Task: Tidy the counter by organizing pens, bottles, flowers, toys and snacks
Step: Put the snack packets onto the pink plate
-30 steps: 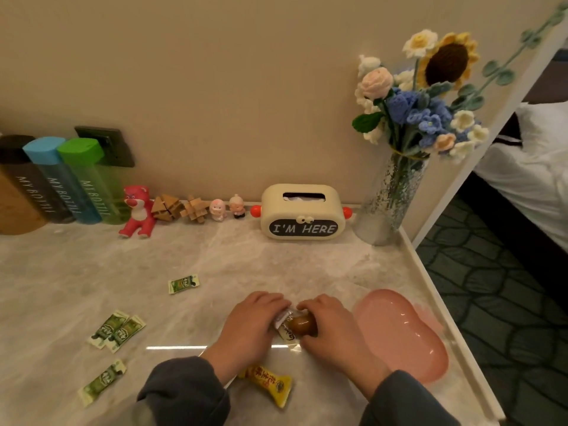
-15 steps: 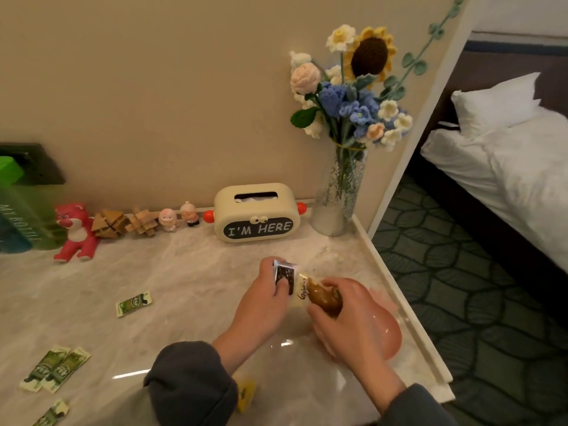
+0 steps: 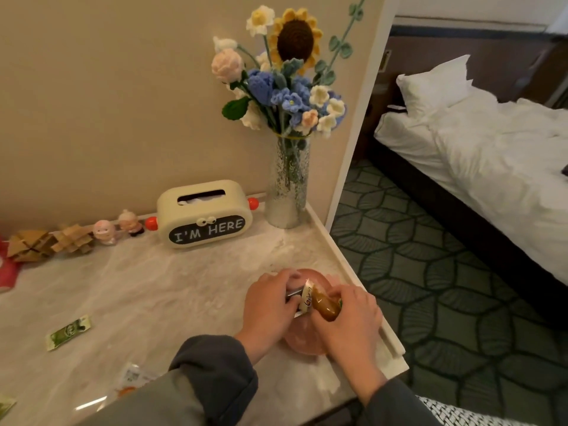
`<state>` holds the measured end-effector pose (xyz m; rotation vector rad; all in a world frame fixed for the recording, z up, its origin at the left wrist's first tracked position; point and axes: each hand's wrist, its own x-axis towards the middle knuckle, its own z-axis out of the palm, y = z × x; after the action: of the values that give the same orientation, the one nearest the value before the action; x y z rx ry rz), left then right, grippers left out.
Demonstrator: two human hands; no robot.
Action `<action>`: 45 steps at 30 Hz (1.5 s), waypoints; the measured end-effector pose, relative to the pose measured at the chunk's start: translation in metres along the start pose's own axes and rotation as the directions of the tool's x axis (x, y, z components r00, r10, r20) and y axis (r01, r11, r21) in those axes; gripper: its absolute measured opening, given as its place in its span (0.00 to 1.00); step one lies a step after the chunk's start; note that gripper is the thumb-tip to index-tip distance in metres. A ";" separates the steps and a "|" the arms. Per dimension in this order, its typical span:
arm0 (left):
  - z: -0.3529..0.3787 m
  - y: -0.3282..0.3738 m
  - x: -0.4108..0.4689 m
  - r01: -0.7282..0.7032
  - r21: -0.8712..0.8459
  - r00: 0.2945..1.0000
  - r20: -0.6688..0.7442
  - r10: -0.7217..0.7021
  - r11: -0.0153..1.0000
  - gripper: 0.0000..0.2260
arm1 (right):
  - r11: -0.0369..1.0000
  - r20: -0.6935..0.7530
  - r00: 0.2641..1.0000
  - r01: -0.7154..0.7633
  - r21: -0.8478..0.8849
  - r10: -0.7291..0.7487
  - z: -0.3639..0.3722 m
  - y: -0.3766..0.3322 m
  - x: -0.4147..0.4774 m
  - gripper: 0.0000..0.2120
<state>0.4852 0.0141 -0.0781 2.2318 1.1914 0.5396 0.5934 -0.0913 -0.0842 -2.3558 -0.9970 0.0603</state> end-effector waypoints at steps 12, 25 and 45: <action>0.012 -0.018 0.005 -0.091 0.086 0.996 0.007 0.091 0.992 0.25 | 0.973 0.148 0.962 0.225 0.054 -0.231 0.010 0.011 0.010 0.25; -0.047 -0.081 -0.011 0.219 0.061 0.972 -0.104 -0.212 0.974 0.20 | 0.852 0.382 0.762 0.486 0.194 -0.522 0.056 -0.061 0.039 0.29; -0.143 -0.122 -0.080 0.439 -0.100 0.898 0.005 -0.440 0.893 0.20 | 0.668 0.390 0.542 0.598 0.443 -0.744 0.068 -0.155 -0.007 0.21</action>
<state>0.2845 0.0416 -0.0527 1.7930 1.5834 0.4221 0.4715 0.0235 -0.0610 -1.5600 -2.0056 0.5558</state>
